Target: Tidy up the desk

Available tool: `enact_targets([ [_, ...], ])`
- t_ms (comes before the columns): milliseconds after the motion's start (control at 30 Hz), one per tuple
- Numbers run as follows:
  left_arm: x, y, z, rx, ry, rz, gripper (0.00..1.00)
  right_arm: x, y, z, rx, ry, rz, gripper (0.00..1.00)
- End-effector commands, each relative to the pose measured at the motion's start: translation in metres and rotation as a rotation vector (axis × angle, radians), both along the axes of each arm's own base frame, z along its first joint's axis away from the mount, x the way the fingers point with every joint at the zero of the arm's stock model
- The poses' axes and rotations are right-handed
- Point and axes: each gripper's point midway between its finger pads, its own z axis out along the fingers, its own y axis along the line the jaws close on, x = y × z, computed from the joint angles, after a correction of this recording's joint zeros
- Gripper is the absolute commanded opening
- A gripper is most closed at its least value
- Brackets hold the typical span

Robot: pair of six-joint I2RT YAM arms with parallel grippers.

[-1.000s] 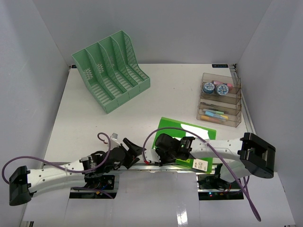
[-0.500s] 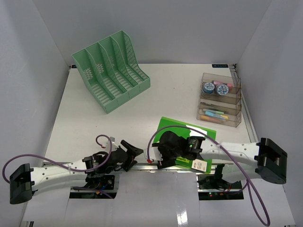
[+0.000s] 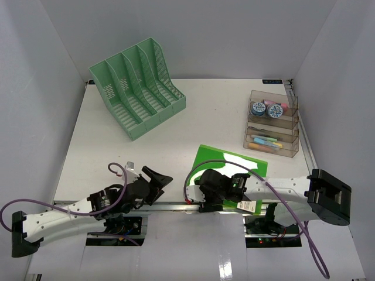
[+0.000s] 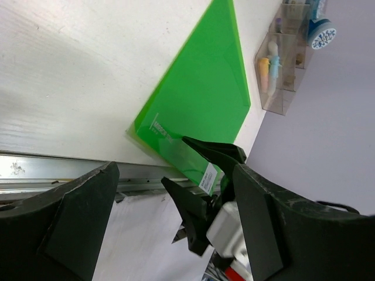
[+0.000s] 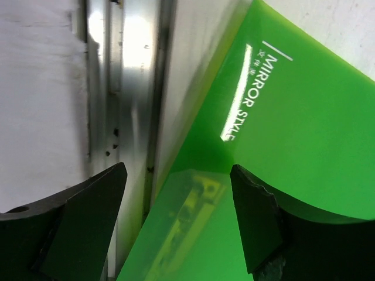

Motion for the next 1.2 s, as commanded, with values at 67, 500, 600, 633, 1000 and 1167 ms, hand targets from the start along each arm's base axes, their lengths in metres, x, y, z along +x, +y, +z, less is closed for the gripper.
enact_targets([
  [67, 0.002, 0.014, 0.030, 0.050, -0.121, -0.046, 0.90, 0.022, 0.011, 0.002, 0.022, -0.077, -0.112, 0.71],
  [500, -0.004, 0.015, 0.031, 0.016, -0.164, -0.092, 0.93, 0.007, 0.037, -0.004, -0.002, 0.020, 0.016, 0.31],
  [600, -0.003, 0.021, 0.033, 0.025, -0.167, -0.076, 0.93, 0.007, 0.050, 0.006, 0.047, 0.010, 0.051, 0.27],
  [633, -0.002, 0.023, 0.033, 0.031, -0.164, -0.070, 0.93, 0.008, 0.054, 0.011, 0.067, 0.002, 0.065, 0.27],
  [1000, 0.000, 0.063, 0.025, 0.062, -0.029, 0.131, 0.94, 0.025, 0.089, 0.049, 0.214, -0.126, 0.136, 0.16],
  [1167, 0.002, 0.053, 0.022, 0.056, -0.016, 0.130, 0.97, 0.027, 0.090, 0.053, 0.225, -0.131, 0.128, 0.14],
])
